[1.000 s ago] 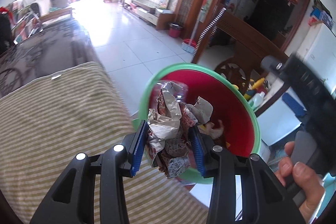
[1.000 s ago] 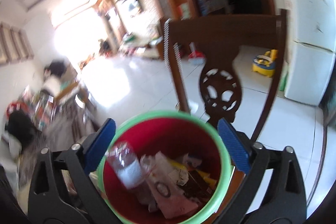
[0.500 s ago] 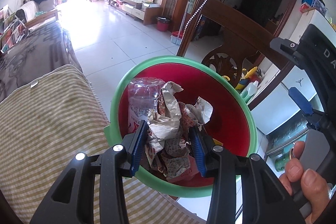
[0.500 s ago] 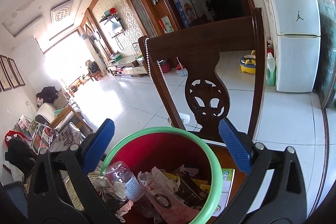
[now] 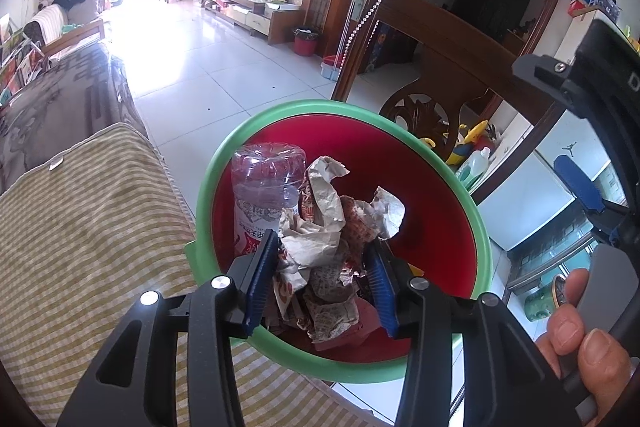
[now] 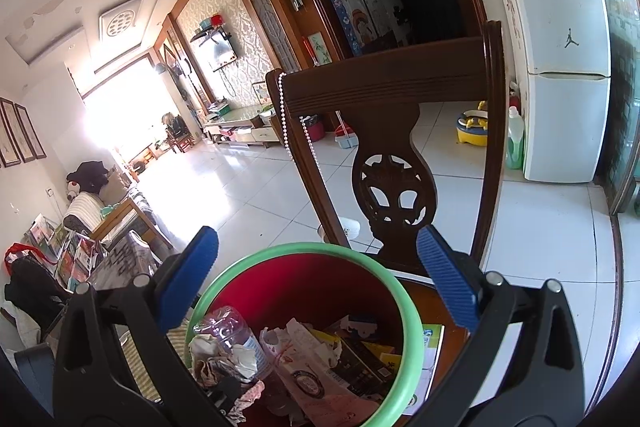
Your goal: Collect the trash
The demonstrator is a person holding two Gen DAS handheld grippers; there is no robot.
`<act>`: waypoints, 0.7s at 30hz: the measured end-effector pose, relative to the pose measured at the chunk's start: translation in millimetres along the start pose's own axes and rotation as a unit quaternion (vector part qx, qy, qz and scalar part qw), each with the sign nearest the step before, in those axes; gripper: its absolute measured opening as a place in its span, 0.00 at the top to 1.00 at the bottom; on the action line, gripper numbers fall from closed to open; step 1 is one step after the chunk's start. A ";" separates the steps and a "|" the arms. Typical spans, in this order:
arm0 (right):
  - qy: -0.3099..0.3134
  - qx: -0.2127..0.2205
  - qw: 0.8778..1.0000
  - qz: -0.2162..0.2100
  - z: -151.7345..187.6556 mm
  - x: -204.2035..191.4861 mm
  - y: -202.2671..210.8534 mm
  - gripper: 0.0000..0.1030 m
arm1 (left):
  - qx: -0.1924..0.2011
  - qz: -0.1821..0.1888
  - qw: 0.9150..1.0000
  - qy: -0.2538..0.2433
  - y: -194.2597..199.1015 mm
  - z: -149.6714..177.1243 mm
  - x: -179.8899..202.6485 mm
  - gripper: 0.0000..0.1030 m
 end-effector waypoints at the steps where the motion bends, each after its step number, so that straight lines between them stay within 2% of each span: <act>1: 0.001 0.002 1.000 0.001 -0.6 -0.9 0.5 0.05 | -0.002 0.000 1.000 -0.001 -1.0 0.7 0.2 0.59; 4: 0.007 0.005 1.000 0.003 -0.8 -3.2 1.8 0.05 | -0.007 0.002 1.000 -0.002 -4.3 3.1 0.2 0.56; 6: 0.008 0.011 1.000 0.006 -2.4 -5.0 3.5 0.05 | -0.010 0.007 1.000 0.001 -5.1 4.4 -0.4 0.48; 11: 0.010 0.013 1.000 0.005 -1.6 -12.3 2.5 0.05 | -0.004 0.012 1.000 0.013 1.7 5.9 -7.9 0.43; 15: 0.010 0.013 1.000 0.000 -0.3 -23.1 2.4 0.05 | 0.008 0.007 0.999 0.031 14.7 6.5 -26.3 0.36; 19: 0.032 0.018 0.999 -0.006 2.4 -45.2 4.5 0.05 | 0.021 0.002 0.998 0.050 30.9 6.0 -49.2 0.35; 21: 0.048 0.012 0.999 -0.013 7.6 -60.4 2.4 0.05 | 0.033 -0.003 0.997 0.063 43.0 7.2 -64.7 0.30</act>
Point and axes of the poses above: each gripper's, at about its wrist camera, not at the fingertips, and y roughly against the way its jaws point, x to its right, z to its underside, the point moved 10 cm from there along -y, roughly the way its jaws point, and after that the axes turned 12 degrees about -z, right-handed, at the moved point
